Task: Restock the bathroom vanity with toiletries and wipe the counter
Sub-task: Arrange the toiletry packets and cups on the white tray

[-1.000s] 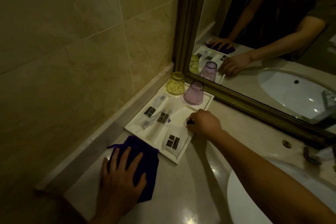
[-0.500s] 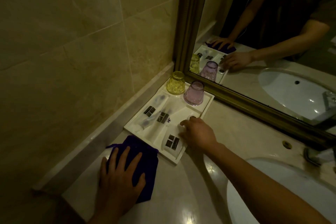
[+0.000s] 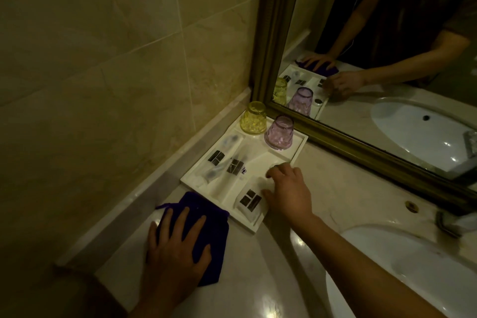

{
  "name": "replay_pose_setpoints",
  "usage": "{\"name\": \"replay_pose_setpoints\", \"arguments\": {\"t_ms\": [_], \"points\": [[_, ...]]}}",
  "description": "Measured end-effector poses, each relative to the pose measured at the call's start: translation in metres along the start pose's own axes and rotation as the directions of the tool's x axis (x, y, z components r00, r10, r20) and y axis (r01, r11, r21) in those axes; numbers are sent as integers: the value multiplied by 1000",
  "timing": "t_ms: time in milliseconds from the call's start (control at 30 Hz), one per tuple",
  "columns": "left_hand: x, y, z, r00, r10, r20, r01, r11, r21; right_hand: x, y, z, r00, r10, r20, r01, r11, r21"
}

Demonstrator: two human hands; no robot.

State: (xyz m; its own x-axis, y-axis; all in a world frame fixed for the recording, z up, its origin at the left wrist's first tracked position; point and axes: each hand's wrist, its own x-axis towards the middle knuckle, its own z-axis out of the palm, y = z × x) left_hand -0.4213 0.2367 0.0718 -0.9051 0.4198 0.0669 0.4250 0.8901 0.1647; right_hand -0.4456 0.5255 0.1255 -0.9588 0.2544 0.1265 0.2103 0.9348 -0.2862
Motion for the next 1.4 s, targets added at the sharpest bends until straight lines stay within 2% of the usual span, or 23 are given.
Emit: {"name": "replay_pose_setpoints", "arguments": {"t_ms": [33, 100, 200, 367, 533, 733, 800, 867, 933, 1067, 1233, 1300, 1333, 1400], "points": [[0, 0, 0, 1000, 0, -1, 0, 1000, 1, -2, -2, -1, 994, -104, -22, 104, 994, -14], [0, 1, 0, 1000, -9, -1, 9, 1000, 7, -6, -7, -1, 954, -299, 23, 299, 954, -20], [1, 1, 0, 1000, -14, -4, 14, 1000, -5, -16, -10, 3, 875, -472, 106, 474, 881, 8], [0, -1, 2, 1000, -11, 2, 11, 1000, -26, -29, -7, 6, 876, -476, 73, 472, 879, 63], [-1, -1, 3, 1000, -10, 9, 10, 999, -36, -35, -5, 4, 854, -509, 106, 513, 859, -4], [-1, -1, 1, 1000, -16, 13, 17, 999, -41, -1, -26, 0, 950, -303, 74, 299, 952, 65], [-2, 0, -1, 1000, -13, 12, 13, 999, -42, 22, -42, 1, 992, -88, 96, 78, 991, 107], [-2, 1, -3, 1000, -10, 6, 10, 999, -46, 46, -56, 4, 973, 138, 185, -163, 978, 133], [-2, 2, -4, 1000, -11, 0, 11, 999, -49, 63, -64, 9, 943, 226, 245, -271, 948, 165], [-1, 4, -8, 1000, -19, 0, 19, 998, -63, 77, -68, 21, 917, 327, 227, -382, 883, 273], [-1, 3, -7, 1000, -17, 6, 17, 998, -68, 70, -54, 23, 862, 436, 260, -504, 679, 533], [-1, 2, -6, 1000, -22, 7, 23, 998, -65, 61, -45, 20, 871, 428, 242, -488, 694, 529], [-1, 2, -5, 1000, -25, 4, 26, 997, -69, 57, -41, 18, 885, 411, 221, -465, 740, 486], [-1, 2, -5, 1000, -23, 3, 23, 997, -73, 52, -34, 14, 925, 346, 159, -379, 879, 288]]}}
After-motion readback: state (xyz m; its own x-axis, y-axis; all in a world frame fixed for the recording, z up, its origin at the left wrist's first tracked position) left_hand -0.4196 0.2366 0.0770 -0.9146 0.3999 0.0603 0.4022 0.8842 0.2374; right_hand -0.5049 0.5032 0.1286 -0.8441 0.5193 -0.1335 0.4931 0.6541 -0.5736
